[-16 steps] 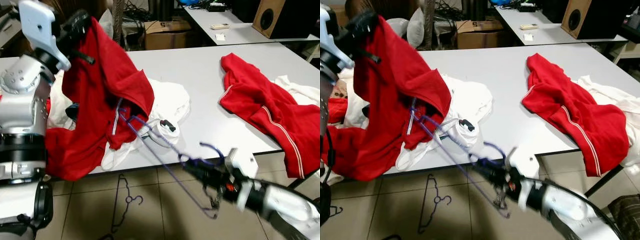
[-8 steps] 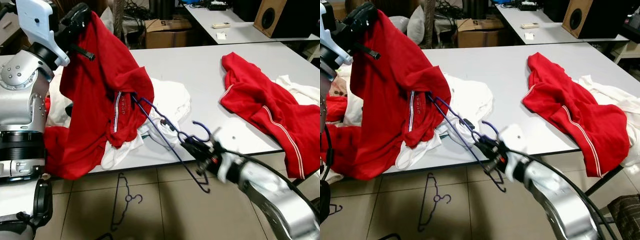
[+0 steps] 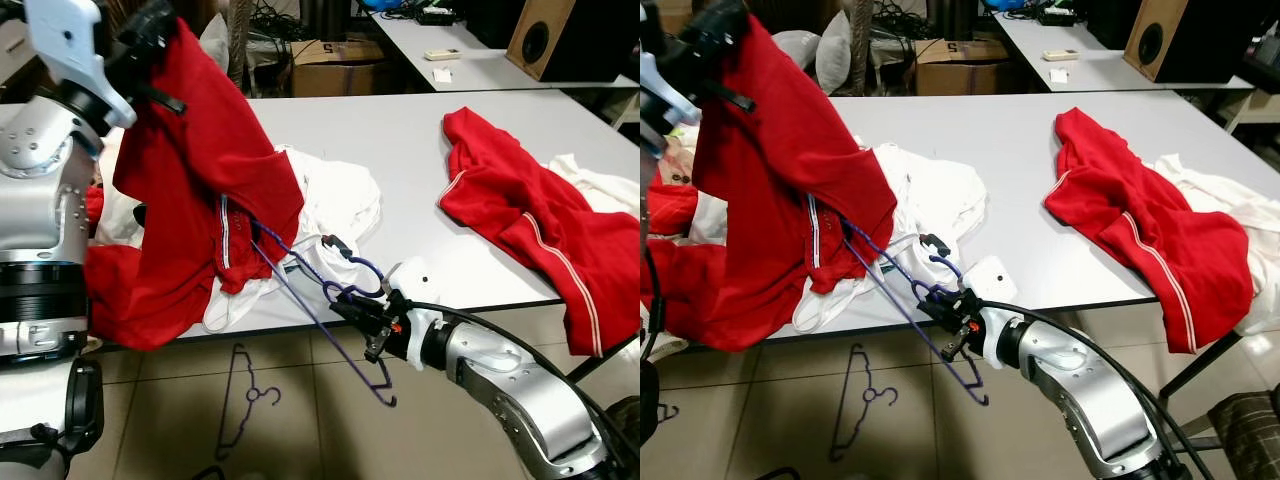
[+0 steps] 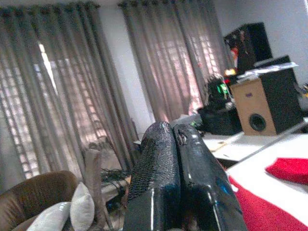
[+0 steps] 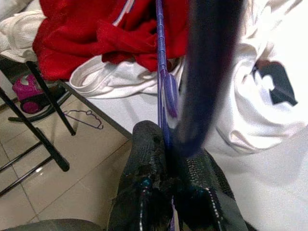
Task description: Hang hanger
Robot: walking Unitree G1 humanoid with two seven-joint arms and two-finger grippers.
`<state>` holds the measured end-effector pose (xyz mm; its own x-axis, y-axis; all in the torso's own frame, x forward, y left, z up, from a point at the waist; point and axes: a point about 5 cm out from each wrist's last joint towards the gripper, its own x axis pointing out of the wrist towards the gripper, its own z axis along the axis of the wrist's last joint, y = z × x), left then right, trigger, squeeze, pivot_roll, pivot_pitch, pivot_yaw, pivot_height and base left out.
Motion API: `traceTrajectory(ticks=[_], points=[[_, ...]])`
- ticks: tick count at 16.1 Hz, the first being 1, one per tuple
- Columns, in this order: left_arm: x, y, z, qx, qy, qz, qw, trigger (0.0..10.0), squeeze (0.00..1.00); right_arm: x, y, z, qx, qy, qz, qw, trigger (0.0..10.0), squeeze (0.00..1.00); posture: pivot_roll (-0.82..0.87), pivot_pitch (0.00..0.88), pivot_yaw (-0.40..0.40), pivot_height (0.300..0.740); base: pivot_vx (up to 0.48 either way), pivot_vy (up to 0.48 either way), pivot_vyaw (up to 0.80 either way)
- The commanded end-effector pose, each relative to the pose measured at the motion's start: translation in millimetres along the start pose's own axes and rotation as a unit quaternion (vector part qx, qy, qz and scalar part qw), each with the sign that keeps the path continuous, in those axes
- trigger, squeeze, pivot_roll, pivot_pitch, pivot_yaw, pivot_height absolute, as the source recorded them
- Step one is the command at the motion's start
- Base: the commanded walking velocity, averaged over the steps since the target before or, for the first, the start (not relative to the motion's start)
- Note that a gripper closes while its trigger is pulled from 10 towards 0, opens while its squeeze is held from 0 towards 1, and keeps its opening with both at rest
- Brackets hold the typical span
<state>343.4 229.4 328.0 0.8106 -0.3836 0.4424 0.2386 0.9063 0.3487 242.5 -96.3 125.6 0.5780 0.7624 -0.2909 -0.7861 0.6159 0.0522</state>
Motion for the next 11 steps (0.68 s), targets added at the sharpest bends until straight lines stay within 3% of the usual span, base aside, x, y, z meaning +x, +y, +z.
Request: traceTrajectory(ticks=[1,3,5,6,7,8,9,11], points=[[-0.2,3.2,10,0.007,-0.019,0.008,1.0,0.0,0.0,3.3,-6.9,-2,0.014,0.01,-0.026,1.0,10.0,0.0,0.01,0.0,-0.022,0.74,0.0,0.0,0.0],[-1.2,3.5,13,0.009,-0.029,0.01,0.999,0.0,0.0,7.2,-26.8,8,0.036,-0.025,-0.114,0.992,10.0,0.0,0.01,0.0,-0.024,0.74,0.0,0.0,0.0],[-4.6,14.9,26,0.017,-0.061,0.041,0.997,0.0,0.0,-2.7,-65.4,45,0.11,-0.152,-0.242,0.952,10.0,0.0,0.01,0.0,-0.031,0.74,0.0,0.0,0.0],[-5.0,17.5,29,0.019,-0.066,0.048,0.996,0.0,0.0,-5.8,-70.5,52,0.116,-0.176,-0.254,0.944,10.0,0.0,0.01,0.0,-0.032,0.74,0.0,0.0,0.0],[-5.6,22.3,33,0.021,-0.076,0.058,0.995,0.0,0.0,-13.0,-80.5,70,0.133,-0.23,-0.272,0.925,10.0,0.0,0.01,0.0,-0.033,0.74,0.0,0.0,0.0],[-5.8,24.2,35,0.023,-0.081,0.062,0.995,0.0,0.0,-16.8,-86.2,79,0.141,-0.255,-0.281,0.915,10.0,0.0,0.0,0.0,-0.034,0.74,0.0,0.0,0.0],[-7.1,29.7,44,0.027,-0.102,0.075,0.992,0.0,0.0,-30.7,-100.0,112,0.126,-0.331,-0.298,0.887,10.0,0.0,0.0,0.0,-0.036,0.74,0.0,0.0,0.0],[-10.4,35.4,55,0.032,-0.137,0.096,0.985,0.0,0.0,-52.3,-101.5,163,0.097,-0.444,-0.275,0.847,10.0,0.0,0.0,0.0,-0.041,0.74,0.0,0.0,0.0]])
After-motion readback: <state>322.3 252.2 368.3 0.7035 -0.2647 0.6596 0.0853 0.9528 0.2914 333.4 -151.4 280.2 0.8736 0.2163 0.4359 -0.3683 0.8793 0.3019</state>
